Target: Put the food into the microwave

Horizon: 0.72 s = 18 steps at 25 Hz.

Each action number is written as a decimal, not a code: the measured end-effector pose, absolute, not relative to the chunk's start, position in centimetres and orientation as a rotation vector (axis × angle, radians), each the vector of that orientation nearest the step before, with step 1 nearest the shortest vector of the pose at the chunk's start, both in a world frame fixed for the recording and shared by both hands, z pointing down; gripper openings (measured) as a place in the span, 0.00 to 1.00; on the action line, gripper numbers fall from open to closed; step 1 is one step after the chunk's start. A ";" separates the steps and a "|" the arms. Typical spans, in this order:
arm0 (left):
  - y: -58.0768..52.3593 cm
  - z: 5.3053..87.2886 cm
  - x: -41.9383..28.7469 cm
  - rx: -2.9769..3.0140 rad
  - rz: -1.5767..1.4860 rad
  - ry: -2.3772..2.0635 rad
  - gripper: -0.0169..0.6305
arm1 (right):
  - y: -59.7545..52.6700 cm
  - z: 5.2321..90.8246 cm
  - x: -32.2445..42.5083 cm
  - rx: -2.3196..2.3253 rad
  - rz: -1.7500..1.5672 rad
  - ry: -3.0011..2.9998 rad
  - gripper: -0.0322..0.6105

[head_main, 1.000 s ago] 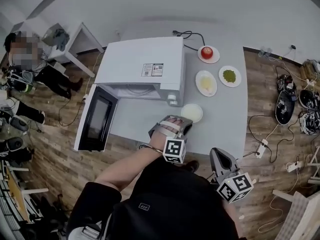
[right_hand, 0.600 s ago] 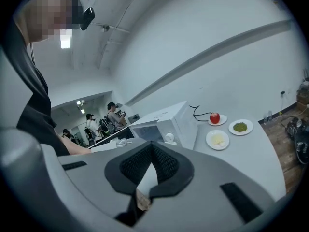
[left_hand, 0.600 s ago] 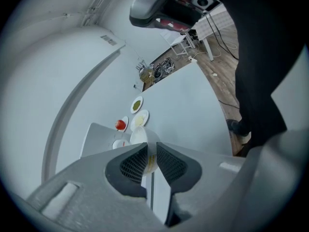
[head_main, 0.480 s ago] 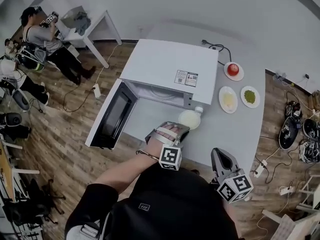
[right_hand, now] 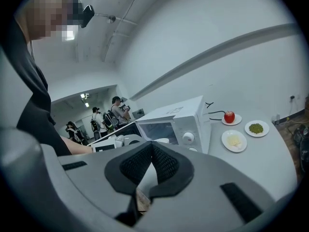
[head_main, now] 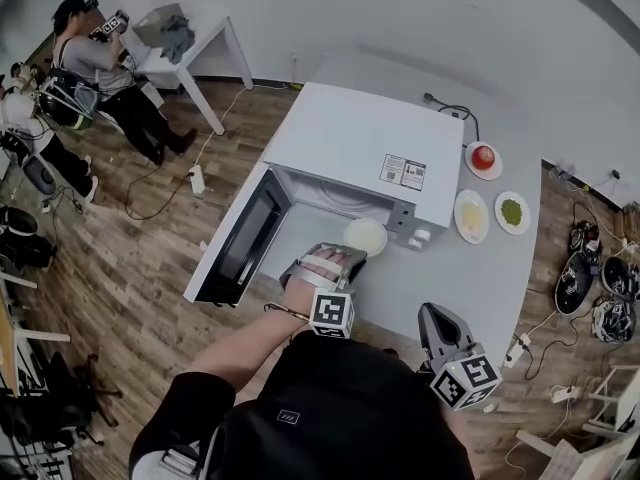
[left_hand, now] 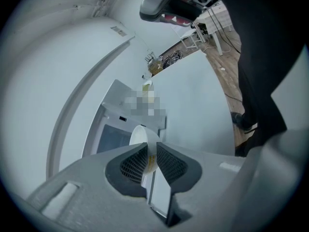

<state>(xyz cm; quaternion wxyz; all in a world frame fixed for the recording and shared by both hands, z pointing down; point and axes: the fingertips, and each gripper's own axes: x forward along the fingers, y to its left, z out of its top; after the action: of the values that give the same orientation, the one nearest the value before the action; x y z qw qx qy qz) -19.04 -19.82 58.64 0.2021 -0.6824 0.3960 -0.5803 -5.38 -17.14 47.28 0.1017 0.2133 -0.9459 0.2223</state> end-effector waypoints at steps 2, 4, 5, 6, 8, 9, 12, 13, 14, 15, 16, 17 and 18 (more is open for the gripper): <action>-20.2 58.4 -20.7 -1.892 -1.619 1.132 0.12 | -16.6 47.5 -6.0 0.636 0.658 -2.778 0.07; -20.9 58.3 -22.3 -1.878 -1.614 1.166 0.12 | -16.1 48.0 -6.5 0.648 0.666 -2.754 0.07; -21.3 58.4 -23.1 -1.870 -1.614 1.181 0.12 | -16.0 48.2 -6.7 0.657 0.668 -2.743 0.07; -21.7 58.5 -23.8 -1.863 -1.615 1.191 0.12 | -15.9 48.3 -6.9 0.669 0.671 -2.734 0.07; -22.6 59.0 -25.0 -1.850 -1.624 1.199 0.12 | -15.6 48.6 -7.1 0.690 0.672 -2.713 0.07; -23.1 59.3 -25.6 -1.844 -1.627 1.204 0.12 | -15.5 48.7 -7.2 0.699 0.672 -2.699 0.07; -24.9 60.2 -27.4 -1.836 -1.638 1.229 0.12 | -14.9 49.2 -7.5 0.724 0.664 -2.655 0.07; -25.4 60.6 -27.9 -1.842 -1.644 1.235 0.12 | -14.9 49.3 -7.4 0.740 0.660 -2.642 0.07; -26.0 61.1 -28.4 -1.849 -1.650 1.239 0.12 | -14.9 49.5 -7.2 0.763 0.660 -2.629 0.07; -26.5 61.6 -28.9 -1.856 -1.658 1.242 0.12 | -15.0 49.7 -6.9 0.792 0.666 -2.615 0.07; -26.9 62.2 -29.3 -1.861 -1.667 1.243 0.12 | -15.0 49.8 -6.5 0.823 0.674 -2.602 0.07; -27.3 62.7 -29.6 -1.866 -1.675 1.241 0.12 | -15.0 50.0 -6.1 0.853 0.683 -2.589 0.07; -27.6 63.1 -29.9 -1.868 -1.680 1.239 0.12 | -15.0 50.1 -5.8 0.880 0.689 -2.577 0.07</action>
<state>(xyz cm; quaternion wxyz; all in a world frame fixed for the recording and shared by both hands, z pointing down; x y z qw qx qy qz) -29.87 -27.55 63.14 0.1691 -0.6573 0.4358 -0.5911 -5.78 -14.96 50.10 0.1655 0.3090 -0.9048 0.2420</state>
